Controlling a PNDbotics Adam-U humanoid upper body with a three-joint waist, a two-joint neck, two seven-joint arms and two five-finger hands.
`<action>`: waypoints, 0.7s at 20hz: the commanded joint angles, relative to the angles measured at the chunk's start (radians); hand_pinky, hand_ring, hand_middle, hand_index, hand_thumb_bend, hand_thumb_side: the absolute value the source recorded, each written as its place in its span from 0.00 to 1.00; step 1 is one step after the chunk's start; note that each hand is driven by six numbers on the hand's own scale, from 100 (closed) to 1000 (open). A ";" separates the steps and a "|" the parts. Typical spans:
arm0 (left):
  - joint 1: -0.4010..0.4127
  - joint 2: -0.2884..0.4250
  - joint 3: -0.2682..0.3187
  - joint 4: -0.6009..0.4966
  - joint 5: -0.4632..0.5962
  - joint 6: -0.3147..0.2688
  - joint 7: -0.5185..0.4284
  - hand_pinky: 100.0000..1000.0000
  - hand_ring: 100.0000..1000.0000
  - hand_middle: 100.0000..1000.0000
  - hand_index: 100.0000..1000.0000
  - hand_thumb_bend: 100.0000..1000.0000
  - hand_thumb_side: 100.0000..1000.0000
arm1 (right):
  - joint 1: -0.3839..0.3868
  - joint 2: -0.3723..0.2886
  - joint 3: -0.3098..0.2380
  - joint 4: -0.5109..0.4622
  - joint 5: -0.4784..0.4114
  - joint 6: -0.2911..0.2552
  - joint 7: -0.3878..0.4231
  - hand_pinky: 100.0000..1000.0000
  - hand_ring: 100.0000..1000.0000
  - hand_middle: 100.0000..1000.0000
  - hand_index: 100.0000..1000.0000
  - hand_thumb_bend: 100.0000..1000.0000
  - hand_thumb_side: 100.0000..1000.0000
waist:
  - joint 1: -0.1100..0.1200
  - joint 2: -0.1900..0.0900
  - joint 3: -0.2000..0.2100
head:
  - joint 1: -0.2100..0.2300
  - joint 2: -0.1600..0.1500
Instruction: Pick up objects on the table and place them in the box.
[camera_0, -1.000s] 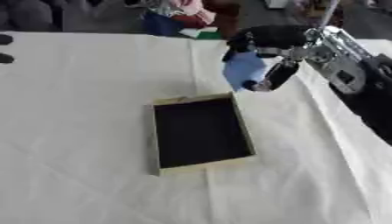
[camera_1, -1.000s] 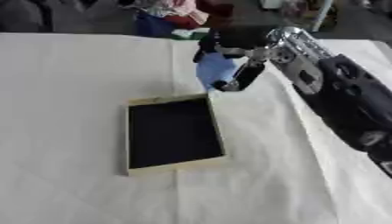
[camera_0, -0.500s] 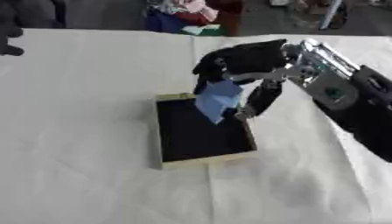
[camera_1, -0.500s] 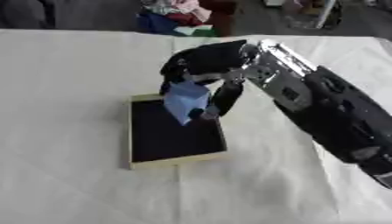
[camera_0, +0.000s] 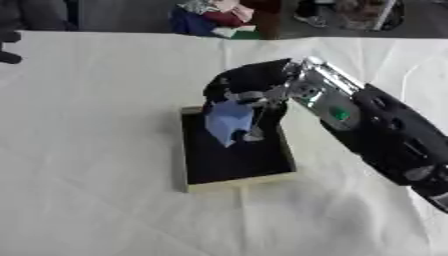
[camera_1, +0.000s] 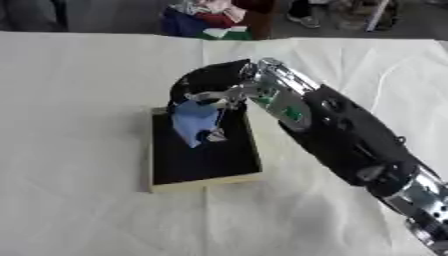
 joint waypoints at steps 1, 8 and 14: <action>-0.019 0.009 -0.001 -0.011 0.001 -0.002 -0.004 0.66 0.76 0.79 0.87 0.24 0.77 | -0.016 -0.001 -0.005 0.041 0.060 -0.023 -0.028 0.99 0.96 0.68 0.92 0.15 0.10 | 0.005 -0.015 -0.002 | 0.001 -0.007; -0.016 0.012 0.000 -0.010 0.000 -0.002 -0.004 0.66 0.76 0.79 0.87 0.25 0.77 | -0.015 -0.006 -0.011 0.035 0.144 -0.062 -0.085 1.00 1.00 0.85 1.00 0.30 0.21 | 0.007 -0.021 -0.011 | 0.008 -0.001; -0.007 0.019 0.003 -0.009 -0.002 -0.001 -0.002 0.66 0.76 0.79 0.87 0.25 0.77 | -0.012 -0.072 -0.041 -0.088 0.107 -0.049 -0.118 1.00 1.00 0.91 1.00 0.31 0.24 | 0.007 -0.034 -0.032 | 0.023 0.013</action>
